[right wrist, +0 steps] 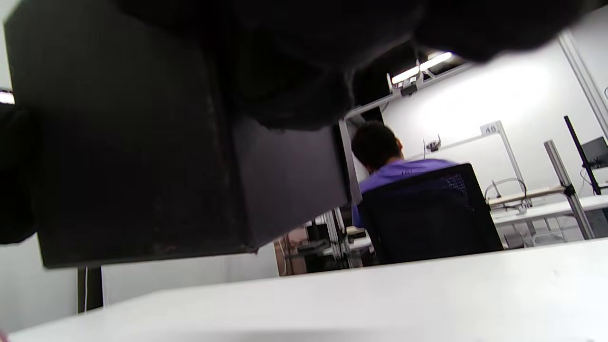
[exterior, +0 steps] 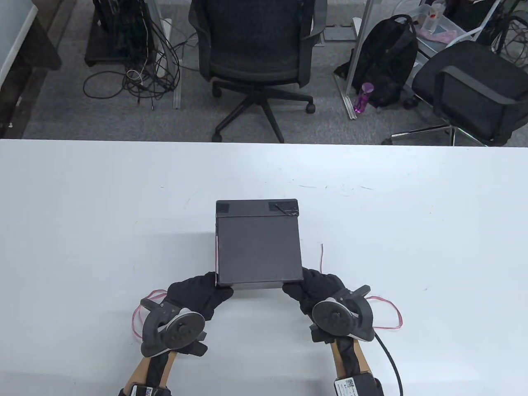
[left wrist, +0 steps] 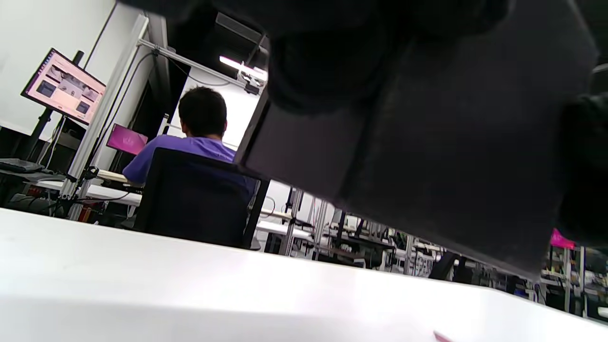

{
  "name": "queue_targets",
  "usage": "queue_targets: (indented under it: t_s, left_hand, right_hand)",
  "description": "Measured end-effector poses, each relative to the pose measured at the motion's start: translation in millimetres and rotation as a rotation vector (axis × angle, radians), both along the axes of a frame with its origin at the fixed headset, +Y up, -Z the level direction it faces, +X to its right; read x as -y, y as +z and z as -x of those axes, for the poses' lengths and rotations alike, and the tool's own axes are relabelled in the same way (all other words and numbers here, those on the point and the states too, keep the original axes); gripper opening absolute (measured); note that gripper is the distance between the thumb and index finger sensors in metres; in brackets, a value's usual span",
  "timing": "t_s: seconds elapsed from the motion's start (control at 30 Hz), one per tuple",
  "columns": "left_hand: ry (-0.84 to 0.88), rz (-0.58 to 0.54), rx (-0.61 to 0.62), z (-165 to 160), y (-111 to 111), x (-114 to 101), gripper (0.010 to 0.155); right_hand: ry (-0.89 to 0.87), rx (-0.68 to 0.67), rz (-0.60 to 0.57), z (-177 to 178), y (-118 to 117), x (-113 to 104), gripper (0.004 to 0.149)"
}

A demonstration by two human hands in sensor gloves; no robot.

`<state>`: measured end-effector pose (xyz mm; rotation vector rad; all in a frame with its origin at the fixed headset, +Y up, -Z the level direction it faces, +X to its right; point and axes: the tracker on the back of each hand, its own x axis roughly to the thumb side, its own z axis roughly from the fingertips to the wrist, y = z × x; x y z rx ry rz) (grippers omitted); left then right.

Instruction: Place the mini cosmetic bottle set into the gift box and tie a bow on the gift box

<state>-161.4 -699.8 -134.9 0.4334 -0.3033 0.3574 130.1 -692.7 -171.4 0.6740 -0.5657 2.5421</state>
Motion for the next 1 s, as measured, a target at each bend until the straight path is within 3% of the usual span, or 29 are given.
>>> queue_targets:
  t_s: [0.17,0.33,0.47,0.63,0.8,0.9,1.0]
  left_hand:
    - [0.173,0.010,0.006,3.6,3.4,-8.3,0.056]
    - [0.211,0.038,-0.016,-1.3,8.0,-15.8,0.054]
    - [0.248,0.127,-0.050,-2.0,6.5,-16.5,0.051]
    - [0.364,0.436,-0.053,3.3,-2.7,-10.2,0.049]
    - [0.299,0.682,-0.006,4.1,-11.0,0.5,0.050]
    - [0.311,0.713,-0.001,11.2,-11.3,-4.7,0.050]
    - [0.291,0.680,-0.118,28.5,-10.7,-11.9,0.050]
  right_hand:
    - [-0.119,-0.018,-0.039,-2.0,3.9,-7.5,0.055]
    - [-0.183,0.028,-0.068,-6.2,7.4,-11.6,0.054]
    - [-0.283,0.023,0.067,-7.5,4.7,-9.7,0.053]
    - [-0.224,0.046,0.328,-3.6,-3.1,-1.5,0.052]
    - [-0.118,0.062,0.436,1.1,-6.5,5.0,0.050]
    - [-0.121,0.060,0.455,-3.7,-7.0,-0.7,0.048]
    - [-0.234,0.097,0.485,-20.6,-7.9,-9.8,0.047]
